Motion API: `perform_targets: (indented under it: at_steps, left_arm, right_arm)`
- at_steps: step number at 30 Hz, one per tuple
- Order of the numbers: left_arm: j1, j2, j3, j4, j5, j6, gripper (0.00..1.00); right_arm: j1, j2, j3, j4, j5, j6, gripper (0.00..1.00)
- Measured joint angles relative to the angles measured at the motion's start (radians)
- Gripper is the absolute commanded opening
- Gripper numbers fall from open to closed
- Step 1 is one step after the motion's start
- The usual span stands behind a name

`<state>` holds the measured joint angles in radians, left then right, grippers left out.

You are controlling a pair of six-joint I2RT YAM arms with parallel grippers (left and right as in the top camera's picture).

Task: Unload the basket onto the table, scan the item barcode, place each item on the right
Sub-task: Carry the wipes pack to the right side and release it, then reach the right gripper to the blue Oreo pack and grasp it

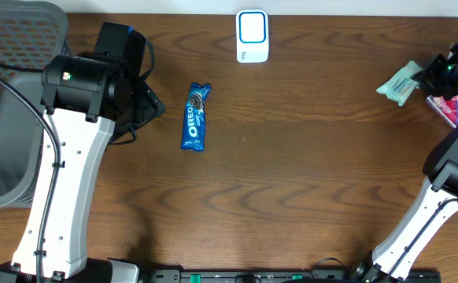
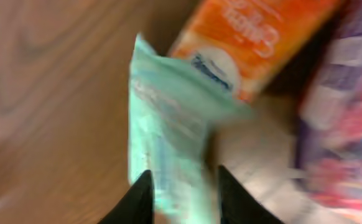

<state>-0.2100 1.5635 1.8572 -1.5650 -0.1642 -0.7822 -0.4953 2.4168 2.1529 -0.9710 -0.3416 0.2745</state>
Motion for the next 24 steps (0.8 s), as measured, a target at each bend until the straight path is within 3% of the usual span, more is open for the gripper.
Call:
perform_targets:
  at_steps: [7, 14, 19, 24]
  left_arm:
    - [0.000, 0.000, 0.000, 0.000, 0.000, 0.000, 0.98]
    - [0.000, 0.000, 0.000, 0.000, 0.000, 0.000, 0.98]
    - [0.000, 0.000, 0.000, 0.000, 0.000, 0.000, 0.98]
    - [0.000, 0.000, 0.000, 0.000, 0.000, 0.000, 0.98]
  right_arm:
    - [-0.005, 0.000, 0.025, -0.065, 0.060, -0.030, 0.40]
    - [0.006, -0.005, 0.188, -0.173, -0.010, -0.050, 0.41]
    - [0.063, -0.028, 0.230, -0.230, -0.191, -0.083, 0.59]
    - [0.201, -0.032, 0.229, -0.327, -0.296, -0.126, 0.65]
